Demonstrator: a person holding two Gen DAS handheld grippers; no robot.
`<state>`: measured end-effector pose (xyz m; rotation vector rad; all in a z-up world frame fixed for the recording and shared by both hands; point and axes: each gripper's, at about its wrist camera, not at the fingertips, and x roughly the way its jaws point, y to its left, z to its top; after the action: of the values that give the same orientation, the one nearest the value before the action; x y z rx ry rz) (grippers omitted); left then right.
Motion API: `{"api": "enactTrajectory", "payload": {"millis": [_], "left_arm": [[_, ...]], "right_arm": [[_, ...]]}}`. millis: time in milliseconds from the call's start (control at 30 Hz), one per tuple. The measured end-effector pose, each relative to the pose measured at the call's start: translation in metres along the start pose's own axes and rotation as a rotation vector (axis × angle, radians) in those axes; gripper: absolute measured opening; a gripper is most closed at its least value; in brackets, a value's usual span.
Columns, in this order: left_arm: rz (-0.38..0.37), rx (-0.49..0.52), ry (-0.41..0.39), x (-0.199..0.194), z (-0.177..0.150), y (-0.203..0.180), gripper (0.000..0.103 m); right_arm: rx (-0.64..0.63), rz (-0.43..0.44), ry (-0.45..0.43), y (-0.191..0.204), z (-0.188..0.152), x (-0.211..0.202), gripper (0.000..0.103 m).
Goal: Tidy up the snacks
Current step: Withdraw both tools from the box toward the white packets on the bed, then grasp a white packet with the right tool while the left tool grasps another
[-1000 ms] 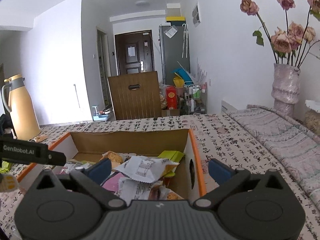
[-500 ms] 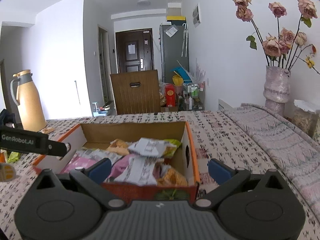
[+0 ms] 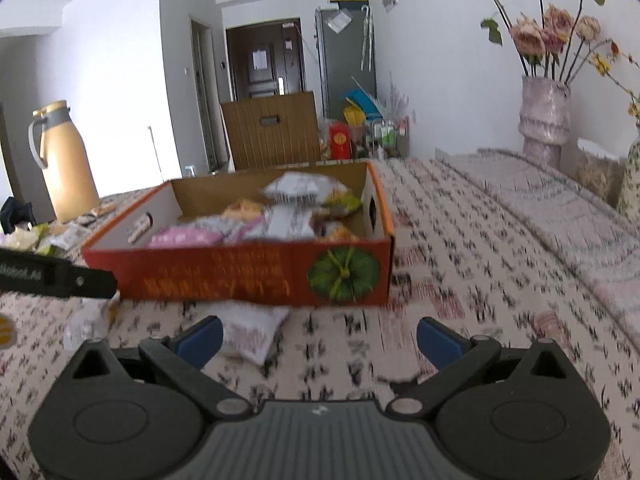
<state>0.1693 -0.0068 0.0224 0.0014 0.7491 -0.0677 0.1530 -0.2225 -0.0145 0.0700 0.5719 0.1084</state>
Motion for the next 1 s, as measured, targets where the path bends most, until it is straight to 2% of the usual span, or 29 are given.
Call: {"api": "enactTrajectory", "payload": {"millis": [233, 533, 733, 1000], "left_arm": [[0.002, 0.029, 0.011, -0.005, -0.019, 0.008, 0.103], [0.016, 0.001, 0.042, 0.000, -0.027, 0.030, 0.103], [0.011, 0.000, 0.081, 0.007, -0.029, 0.037, 0.103], [0.035, -0.031, 0.123, 0.009, -0.028, 0.056, 0.103]], "right_arm": [[-0.008, 0.003, 0.020, 0.004, -0.010, -0.006, 0.103], [-0.051, 0.017, 0.059, 0.025, -0.006, 0.005, 0.103], [-0.070, 0.027, 0.091, 0.042, 0.007, 0.026, 0.103], [-0.097, 0.031, 0.189, 0.065, 0.022, 0.072, 0.103]]}}
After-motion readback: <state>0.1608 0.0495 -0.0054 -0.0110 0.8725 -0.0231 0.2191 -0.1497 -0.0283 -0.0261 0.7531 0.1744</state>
